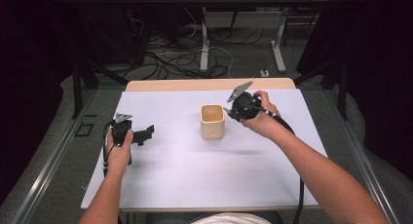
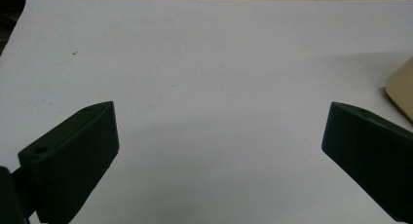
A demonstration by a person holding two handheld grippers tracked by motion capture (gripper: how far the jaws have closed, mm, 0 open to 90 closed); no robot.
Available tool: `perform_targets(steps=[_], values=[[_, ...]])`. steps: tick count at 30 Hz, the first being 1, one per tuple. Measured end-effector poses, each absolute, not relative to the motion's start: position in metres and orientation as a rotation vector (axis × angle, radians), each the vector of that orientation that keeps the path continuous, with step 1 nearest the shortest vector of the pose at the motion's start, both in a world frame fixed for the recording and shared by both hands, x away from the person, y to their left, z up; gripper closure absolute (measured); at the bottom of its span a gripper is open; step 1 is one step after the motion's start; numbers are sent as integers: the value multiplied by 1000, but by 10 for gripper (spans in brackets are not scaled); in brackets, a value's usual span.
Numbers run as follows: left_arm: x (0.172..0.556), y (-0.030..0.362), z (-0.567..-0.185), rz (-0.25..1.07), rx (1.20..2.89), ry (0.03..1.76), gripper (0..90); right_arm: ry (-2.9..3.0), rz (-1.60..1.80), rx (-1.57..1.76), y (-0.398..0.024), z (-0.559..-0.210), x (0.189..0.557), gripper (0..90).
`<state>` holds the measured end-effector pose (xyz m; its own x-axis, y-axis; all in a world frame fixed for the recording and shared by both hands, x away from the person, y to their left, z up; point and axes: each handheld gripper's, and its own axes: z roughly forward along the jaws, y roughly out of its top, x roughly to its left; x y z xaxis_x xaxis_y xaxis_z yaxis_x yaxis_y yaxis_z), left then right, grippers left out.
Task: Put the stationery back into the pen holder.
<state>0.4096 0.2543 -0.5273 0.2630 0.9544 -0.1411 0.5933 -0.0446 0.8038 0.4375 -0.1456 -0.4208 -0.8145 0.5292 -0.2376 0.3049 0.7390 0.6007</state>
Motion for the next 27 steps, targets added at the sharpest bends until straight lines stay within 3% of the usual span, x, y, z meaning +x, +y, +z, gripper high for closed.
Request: perform_targets(steps=[27], values=[[410, 256, -526, 570, 1727, 1426, 1, 2395, 1045, 604, -104, -369, 449, 806]])
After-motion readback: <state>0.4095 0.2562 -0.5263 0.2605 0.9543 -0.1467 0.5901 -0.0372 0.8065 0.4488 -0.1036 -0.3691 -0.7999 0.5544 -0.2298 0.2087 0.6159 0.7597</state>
